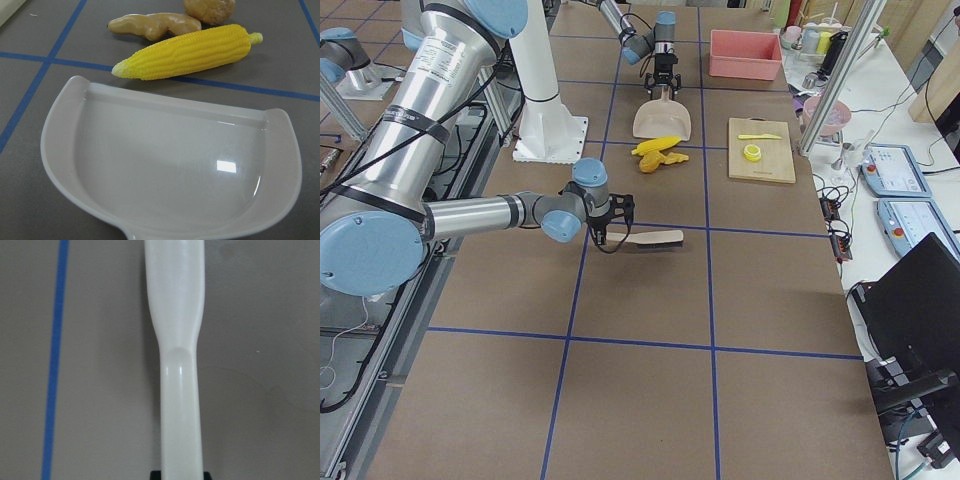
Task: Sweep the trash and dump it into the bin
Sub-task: 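Grasp the dustpan handle with the left gripper while the right gripper lifts the brush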
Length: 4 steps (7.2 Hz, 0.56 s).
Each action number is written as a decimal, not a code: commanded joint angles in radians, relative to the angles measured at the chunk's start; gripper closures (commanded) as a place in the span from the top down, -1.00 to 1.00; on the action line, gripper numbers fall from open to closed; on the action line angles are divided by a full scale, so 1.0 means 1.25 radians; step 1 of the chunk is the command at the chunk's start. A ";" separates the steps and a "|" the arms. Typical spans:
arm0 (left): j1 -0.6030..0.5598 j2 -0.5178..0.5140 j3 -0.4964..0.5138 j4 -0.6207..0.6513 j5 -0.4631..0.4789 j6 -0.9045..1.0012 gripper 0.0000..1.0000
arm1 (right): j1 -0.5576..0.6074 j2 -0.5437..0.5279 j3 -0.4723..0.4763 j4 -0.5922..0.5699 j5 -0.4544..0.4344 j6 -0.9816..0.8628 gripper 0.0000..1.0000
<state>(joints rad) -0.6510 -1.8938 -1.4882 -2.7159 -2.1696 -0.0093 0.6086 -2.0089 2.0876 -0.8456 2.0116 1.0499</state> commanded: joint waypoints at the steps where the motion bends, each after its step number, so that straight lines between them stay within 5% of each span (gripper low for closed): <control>1: 0.007 -0.008 0.010 -0.002 0.023 0.001 0.95 | -0.029 0.092 0.025 -0.085 -0.005 0.052 -1.00; 4: 0.012 -0.012 0.022 -0.004 0.023 0.000 0.95 | -0.155 0.211 0.118 -0.304 -0.102 0.176 -1.00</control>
<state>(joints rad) -0.6404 -1.9052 -1.4653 -2.7209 -2.1419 -0.0087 0.4626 -1.8252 2.1992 -1.0994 1.9284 1.2291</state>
